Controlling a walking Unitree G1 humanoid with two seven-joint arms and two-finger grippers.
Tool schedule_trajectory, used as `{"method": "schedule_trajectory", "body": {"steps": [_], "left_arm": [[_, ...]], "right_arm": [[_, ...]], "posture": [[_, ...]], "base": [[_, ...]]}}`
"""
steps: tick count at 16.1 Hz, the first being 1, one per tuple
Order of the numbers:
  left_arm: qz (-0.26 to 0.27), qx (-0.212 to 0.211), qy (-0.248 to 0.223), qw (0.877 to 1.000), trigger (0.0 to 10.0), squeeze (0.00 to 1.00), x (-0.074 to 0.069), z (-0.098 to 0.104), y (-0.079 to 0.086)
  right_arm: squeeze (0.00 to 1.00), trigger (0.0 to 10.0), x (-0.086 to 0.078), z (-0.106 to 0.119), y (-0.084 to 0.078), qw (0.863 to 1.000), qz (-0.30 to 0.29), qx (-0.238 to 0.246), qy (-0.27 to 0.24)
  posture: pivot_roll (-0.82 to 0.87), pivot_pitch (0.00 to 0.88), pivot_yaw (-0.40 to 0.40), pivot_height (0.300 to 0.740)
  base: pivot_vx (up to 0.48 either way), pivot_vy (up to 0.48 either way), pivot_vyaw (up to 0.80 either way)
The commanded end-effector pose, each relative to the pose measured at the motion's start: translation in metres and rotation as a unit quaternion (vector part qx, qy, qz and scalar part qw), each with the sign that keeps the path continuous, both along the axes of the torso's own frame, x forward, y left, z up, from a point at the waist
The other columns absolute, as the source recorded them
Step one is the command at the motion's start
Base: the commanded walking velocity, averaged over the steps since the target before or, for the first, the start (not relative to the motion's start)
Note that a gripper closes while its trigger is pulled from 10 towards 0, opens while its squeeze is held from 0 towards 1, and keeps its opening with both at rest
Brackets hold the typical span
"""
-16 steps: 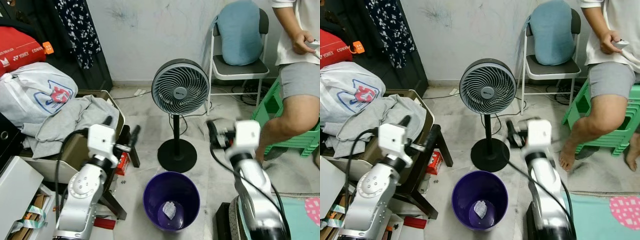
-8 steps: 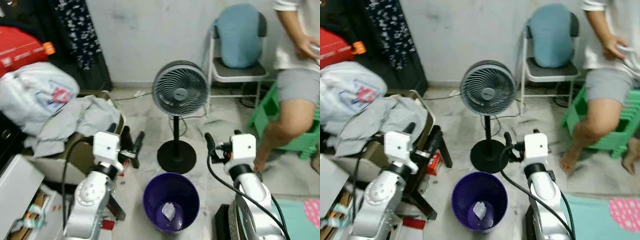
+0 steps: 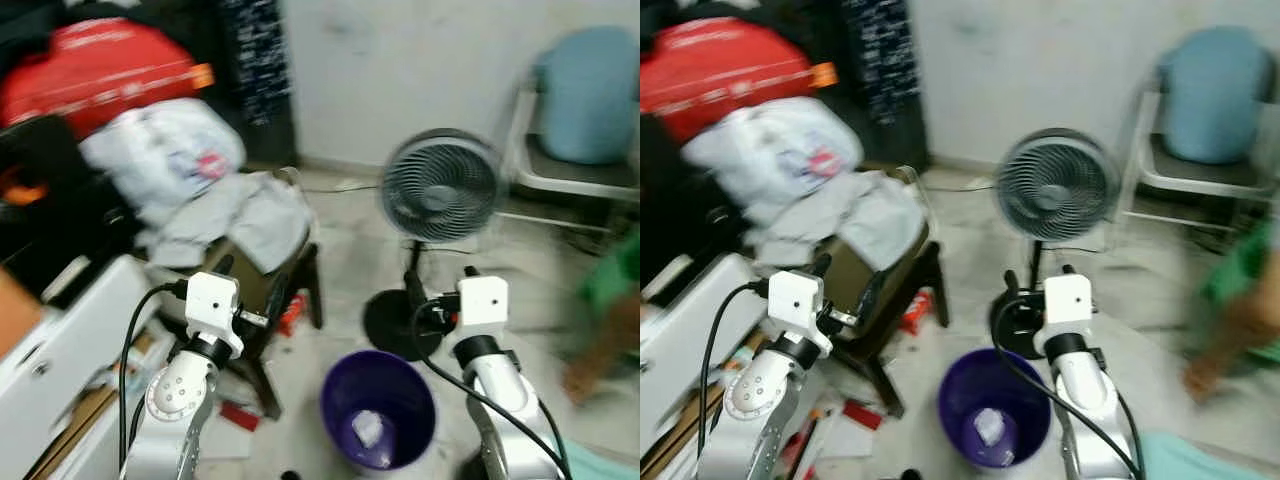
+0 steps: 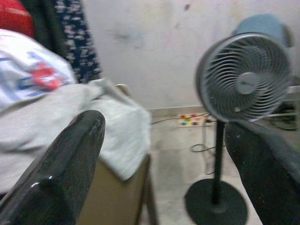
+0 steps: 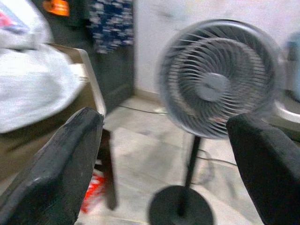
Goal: Clean up the room
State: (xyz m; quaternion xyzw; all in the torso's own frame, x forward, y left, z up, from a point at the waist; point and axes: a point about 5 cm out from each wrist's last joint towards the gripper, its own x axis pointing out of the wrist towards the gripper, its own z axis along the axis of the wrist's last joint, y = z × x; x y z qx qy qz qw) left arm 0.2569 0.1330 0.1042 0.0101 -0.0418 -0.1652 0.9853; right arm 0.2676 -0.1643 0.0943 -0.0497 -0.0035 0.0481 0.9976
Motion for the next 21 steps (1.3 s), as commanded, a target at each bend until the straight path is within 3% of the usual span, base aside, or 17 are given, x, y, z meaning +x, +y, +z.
{"method": "schedule_trajectory", "body": {"steps": [1, 10, 21], "left_arm": [[-0.011, 0.003, -0.004, 1.0, 10.0, 0.0, -0.0014, 0.0027, -0.0031], [-0.023, 0.011, 0.003, 1.0, 10.0, 0.0, -0.0022, -0.001, -0.011], [-0.026, 0.011, 0.002, 1.0, 10.0, 0.0, 0.0012, -0.0013, -0.0131]], "right_arm": [[0.0, 10.0, 0.0006, 0.0052, -0.0017, 1.0, -0.005, -0.001, -0.007], [0.0, 10.0, 0.0037, 0.0057, -0.0032, 1.0, -0.006, -0.005, -0.005], [0.0, 10.0, 0.0072, 0.0051, -0.0041, 1.0, -0.005, -0.002, -0.001]], "posture": [[-0.2, 0.0, 0.11, 0.74], [-0.21, 0.0, 0.11, 0.74], [-0.21, 0.0, 0.106, 0.74]], "base": [[0.0, 0.0, 0.59], [0.0, 0.0, 0.35], [0.0, 0.0, 0.8]]}}
